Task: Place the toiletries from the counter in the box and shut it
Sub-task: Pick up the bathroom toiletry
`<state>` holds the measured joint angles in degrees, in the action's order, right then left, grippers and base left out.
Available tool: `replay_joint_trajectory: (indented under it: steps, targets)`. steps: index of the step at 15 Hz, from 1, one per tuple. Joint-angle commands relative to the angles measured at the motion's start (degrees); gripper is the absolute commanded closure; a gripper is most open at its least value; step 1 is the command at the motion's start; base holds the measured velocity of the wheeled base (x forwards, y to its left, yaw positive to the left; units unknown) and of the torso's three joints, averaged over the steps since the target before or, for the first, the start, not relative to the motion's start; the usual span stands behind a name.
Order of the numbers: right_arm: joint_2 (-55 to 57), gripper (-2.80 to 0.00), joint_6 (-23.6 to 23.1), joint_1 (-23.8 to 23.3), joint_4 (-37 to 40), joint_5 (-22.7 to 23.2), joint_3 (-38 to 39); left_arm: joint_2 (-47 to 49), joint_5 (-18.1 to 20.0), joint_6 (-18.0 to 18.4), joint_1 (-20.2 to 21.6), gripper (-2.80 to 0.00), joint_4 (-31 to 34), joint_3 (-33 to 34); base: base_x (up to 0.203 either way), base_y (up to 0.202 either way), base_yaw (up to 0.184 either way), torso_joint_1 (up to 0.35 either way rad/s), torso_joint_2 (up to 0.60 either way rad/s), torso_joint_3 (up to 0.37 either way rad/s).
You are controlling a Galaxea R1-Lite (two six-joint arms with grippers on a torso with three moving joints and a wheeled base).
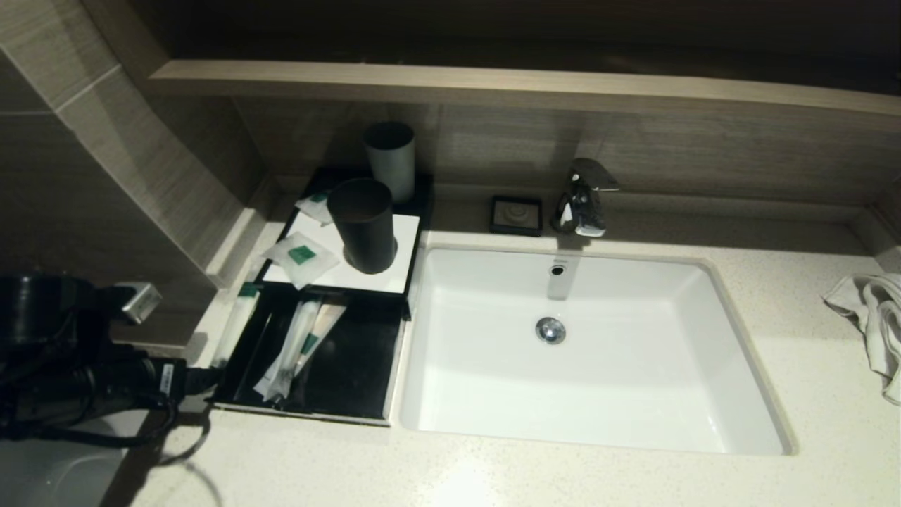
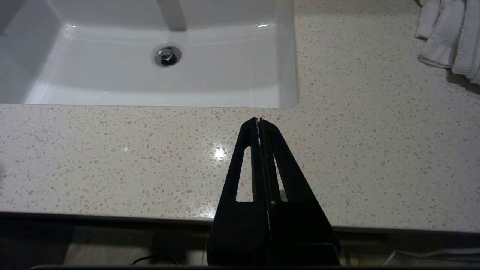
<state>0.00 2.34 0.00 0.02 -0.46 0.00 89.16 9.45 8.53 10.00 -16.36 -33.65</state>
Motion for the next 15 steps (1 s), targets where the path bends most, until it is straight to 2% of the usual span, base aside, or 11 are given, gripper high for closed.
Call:
replay_joint_trajectory:
  steps: [1, 2, 3, 15]
  targets:
    - [0.00, 0.00, 0.03, 0.00, -0.02, 0.02, 0.00, 0.05, 0.10, 0.08, 0.02, -2.80, -0.08, 0.07, 0.000, 0.000, 0.000, 0.000, 0.00, 0.000]
    - [0.00, 0.00, 0.03, 0.00, -0.02, 0.02, 0.00, 0.02, 0.13, 0.08, 0.02, -2.80, -0.08, 0.07, 0.000, 0.000, 0.000, 0.000, 0.00, 0.000]
    - [0.00, 0.00, 0.03, 0.00, -0.02, 0.02, 0.00, 0.00, 0.13, 0.08, 0.02, 0.00, -0.08, 0.25, 0.000, 0.000, 0.000, 0.000, 0.00, 0.000]
    - [0.00, 0.00, 0.03, 0.00, -0.02, 0.02, 0.00, -0.94, 0.57, 1.08, -0.67, 0.00, -0.10, 3.34, 0.000, 0.000, 0.000, 0.000, 0.00, 0.000]
